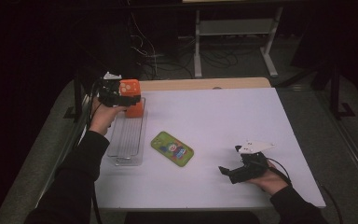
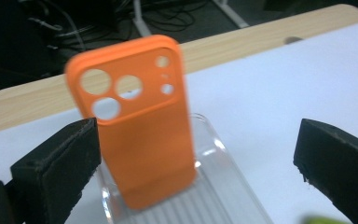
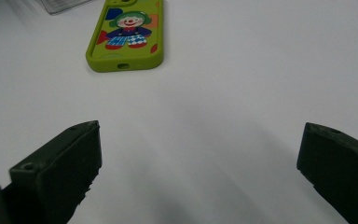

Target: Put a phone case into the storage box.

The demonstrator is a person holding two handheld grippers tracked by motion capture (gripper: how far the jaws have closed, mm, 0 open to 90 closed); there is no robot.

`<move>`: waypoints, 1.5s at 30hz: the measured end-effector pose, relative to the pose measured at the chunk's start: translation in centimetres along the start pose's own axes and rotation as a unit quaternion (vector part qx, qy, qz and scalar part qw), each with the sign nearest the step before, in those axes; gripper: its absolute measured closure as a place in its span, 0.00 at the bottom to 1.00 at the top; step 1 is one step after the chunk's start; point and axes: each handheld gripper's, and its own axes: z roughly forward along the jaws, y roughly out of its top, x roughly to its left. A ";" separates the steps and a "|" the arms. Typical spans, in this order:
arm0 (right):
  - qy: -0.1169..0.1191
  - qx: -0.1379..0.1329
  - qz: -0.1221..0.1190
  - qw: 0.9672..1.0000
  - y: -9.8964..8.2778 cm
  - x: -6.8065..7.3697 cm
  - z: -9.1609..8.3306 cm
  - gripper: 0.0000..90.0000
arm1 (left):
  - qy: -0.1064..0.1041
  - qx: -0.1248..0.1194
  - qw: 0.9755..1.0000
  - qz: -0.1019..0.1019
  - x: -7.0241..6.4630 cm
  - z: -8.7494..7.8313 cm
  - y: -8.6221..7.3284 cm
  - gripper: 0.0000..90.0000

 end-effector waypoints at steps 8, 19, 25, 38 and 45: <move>0.001 -0.008 0.003 1.000 0.1 0.0 -0.4 0.00 | -0.067 -0.016 0.997 0.034 -3.2 -2.1 -0.3 0.00; 0.004 -0.002 0.003 1.000 0.1 0.1 -0.5 0.00 | -0.153 -0.012 0.985 0.080 -8.8 -2.7 -2.4 0.00; 0.003 0.000 0.003 1.000 0.2 0.2 -0.7 0.00 | -0.189 -0.010 0.977 0.102 -11.5 -2.9 -4.0 0.00; 0.000 0.016 0.009 1.000 0.7 -0.1 -0.5 0.00 | -0.227 -0.012 0.962 0.150 -14.1 -3.7 -7.9 0.00; -0.004 0.030 0.014 0.999 1.1 -0.1 -0.8 0.00 | -0.239 -0.018 0.961 0.141 -13.8 -4.2 -10.4 0.00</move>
